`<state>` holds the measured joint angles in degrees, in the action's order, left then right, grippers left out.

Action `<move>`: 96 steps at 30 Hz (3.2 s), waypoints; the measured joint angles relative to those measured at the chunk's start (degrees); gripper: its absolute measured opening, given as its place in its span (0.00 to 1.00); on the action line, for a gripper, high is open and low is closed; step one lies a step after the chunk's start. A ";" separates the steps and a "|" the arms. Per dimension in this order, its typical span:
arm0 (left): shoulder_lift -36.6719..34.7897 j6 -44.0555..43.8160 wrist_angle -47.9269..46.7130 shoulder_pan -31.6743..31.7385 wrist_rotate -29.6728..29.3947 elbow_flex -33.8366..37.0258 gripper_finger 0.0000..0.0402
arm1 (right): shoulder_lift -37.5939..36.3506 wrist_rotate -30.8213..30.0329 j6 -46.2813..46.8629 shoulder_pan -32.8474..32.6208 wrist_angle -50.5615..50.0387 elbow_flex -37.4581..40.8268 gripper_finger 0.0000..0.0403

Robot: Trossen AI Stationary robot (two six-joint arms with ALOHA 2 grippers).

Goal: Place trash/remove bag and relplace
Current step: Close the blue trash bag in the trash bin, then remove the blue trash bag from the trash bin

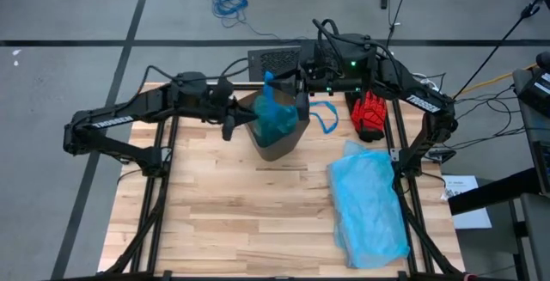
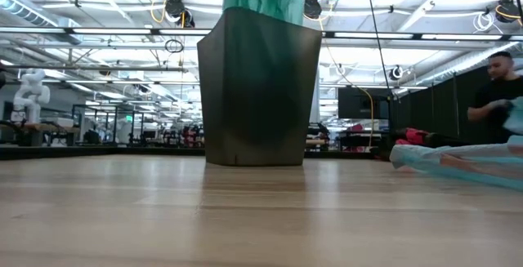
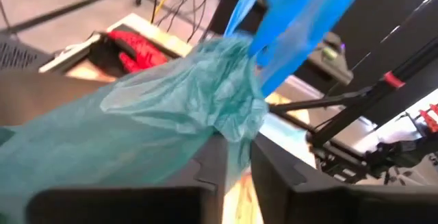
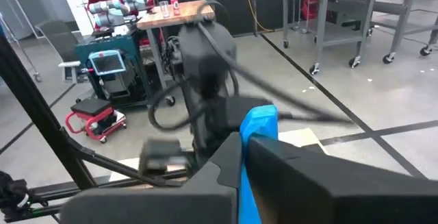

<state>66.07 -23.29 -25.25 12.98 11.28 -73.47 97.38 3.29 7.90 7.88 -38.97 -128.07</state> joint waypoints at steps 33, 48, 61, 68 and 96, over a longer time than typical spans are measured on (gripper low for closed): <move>11.93 11.60 -1.65 1.26 -9.94 -0.11 0.23 | -0.05 6.01 5.37 -0.48 8.90 0.11 0.00; 11.39 9.63 -8.14 1.44 -10.06 -0.11 0.00 | -7.10 -7.95 -1.07 -0.48 -0.85 0.04 0.00; 4.96 7.47 -4.24 1.42 -6.76 -2.27 0.11 | -5.44 -7.77 0.03 -0.48 -2.97 0.04 0.00; 0.79 7.44 -4.66 1.42 -6.60 -2.75 0.31 | -5.44 -7.72 -0.61 -0.48 -3.26 0.04 0.00; -0.13 7.13 10.02 1.96 -2.41 -8.28 0.42 | -0.52 1.98 0.42 -0.22 4.60 0.04 0.00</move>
<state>65.93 -16.16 -15.23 14.94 8.86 -81.75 96.86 5.27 8.32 7.66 -34.38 -128.03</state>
